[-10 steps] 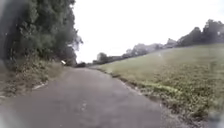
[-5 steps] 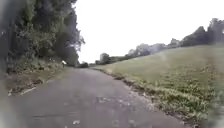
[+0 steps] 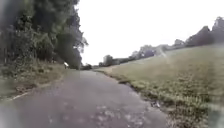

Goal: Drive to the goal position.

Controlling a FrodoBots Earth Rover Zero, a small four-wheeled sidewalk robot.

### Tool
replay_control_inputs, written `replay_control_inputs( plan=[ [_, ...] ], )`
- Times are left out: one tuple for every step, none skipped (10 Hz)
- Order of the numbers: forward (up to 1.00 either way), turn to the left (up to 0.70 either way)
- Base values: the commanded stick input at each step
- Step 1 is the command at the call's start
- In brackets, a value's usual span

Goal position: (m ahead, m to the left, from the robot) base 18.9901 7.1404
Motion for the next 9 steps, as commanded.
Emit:
replay_control_inputs(
  plan=[
    [1.00, 0.21],
    [1.00, 0.29],
    [1.00, 0.23],
    [1.00, 0.17],
    [1.00, 0.11],
    [1.00, 0.05],
    [1.00, 0.00],
    [1.00, 0.00],
    [1.00, 0.02]
  ],
)
